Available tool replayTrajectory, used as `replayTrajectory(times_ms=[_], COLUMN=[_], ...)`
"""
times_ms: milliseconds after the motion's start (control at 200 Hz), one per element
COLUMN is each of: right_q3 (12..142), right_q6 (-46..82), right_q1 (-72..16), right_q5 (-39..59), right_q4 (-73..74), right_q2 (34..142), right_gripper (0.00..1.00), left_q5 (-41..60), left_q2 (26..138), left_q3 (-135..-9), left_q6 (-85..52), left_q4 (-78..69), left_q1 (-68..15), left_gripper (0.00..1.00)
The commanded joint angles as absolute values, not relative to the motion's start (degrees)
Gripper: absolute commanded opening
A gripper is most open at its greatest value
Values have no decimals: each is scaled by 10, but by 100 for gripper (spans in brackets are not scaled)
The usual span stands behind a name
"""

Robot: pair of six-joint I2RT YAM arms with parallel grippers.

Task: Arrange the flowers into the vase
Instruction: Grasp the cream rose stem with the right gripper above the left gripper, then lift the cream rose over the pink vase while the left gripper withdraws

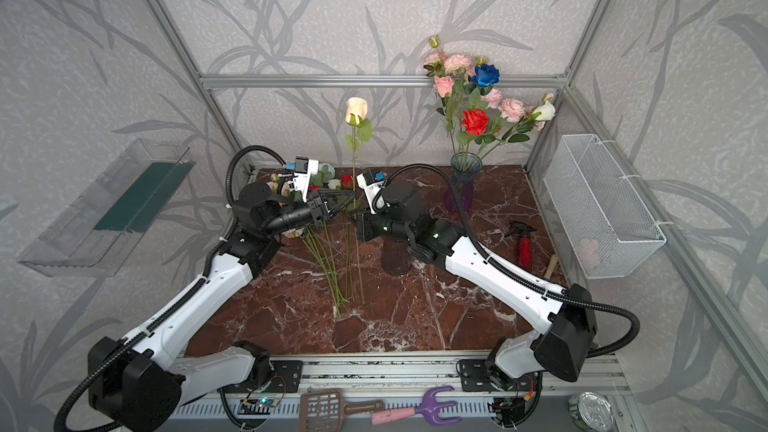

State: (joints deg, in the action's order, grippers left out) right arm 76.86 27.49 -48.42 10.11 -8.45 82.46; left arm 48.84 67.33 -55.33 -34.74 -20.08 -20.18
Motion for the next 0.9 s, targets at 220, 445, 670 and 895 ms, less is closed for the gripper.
replayTrajectory(times_ms=[220, 445, 670, 895], right_q3=[777, 813, 857, 811], right_q6=[234, 108, 3, 19], right_q1=[-483, -482, -474, -446], right_q5=[19, -126, -194, -203], right_q4=[-58, -7, 36, 47], right_q2=[760, 732, 762, 778], right_gripper=[0, 0, 0, 0], left_q5=[300, 193, 250, 250], left_q2=[615, 617, 649, 658], left_q3=[-500, -493, -495, -497], left_q6=[-350, -366, -408, -420], left_q4=[-215, -161, -197, -194], left_q1=[-160, -111, -92, -79], left_gripper=[56, 57, 55, 55])
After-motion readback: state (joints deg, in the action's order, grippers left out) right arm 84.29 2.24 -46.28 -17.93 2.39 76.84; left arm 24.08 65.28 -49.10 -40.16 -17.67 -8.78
